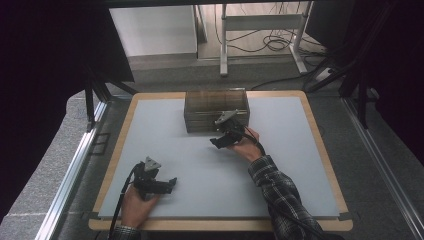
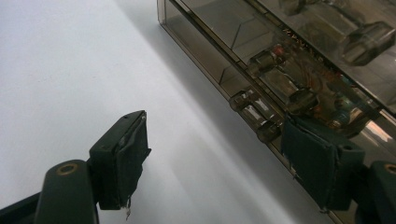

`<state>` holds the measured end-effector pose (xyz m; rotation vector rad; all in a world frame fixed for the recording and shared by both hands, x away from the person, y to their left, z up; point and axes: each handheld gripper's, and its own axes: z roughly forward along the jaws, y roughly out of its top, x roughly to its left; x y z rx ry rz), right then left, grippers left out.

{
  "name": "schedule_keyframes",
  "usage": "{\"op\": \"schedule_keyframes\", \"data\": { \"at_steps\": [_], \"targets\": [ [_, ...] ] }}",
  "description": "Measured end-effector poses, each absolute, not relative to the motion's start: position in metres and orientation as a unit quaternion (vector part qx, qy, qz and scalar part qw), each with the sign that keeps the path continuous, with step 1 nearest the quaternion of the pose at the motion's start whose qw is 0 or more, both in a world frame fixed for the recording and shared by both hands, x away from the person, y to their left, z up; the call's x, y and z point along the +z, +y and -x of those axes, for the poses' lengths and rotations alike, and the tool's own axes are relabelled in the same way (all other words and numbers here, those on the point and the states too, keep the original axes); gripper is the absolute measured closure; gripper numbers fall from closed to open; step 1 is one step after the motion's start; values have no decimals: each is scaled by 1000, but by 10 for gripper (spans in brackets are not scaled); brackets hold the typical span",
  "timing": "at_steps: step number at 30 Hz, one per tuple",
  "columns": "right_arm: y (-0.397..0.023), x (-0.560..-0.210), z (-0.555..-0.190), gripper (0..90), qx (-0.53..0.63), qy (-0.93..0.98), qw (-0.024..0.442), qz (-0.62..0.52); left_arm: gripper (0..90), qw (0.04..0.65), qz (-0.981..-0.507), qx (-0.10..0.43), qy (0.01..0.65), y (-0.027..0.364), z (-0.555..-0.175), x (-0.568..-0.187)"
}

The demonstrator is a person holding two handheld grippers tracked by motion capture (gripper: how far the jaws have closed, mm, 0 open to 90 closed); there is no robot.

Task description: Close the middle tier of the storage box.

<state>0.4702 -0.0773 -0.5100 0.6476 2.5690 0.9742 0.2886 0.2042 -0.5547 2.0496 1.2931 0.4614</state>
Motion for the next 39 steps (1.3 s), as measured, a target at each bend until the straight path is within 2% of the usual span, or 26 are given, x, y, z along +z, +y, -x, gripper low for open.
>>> {"op": "schedule_keyframes", "data": {
  "at_steps": [24, 39],
  "targets": [
    [-79, -500, -455, 213, 352, 898, 158, -212, 13, 331, -784, 177, 495, 204, -289, -555],
    [-80, -501, -446, 129, 344, 901, 153, -217, 13, 331, -784, 176, 495, 204, -289, -555]
  ]
}}
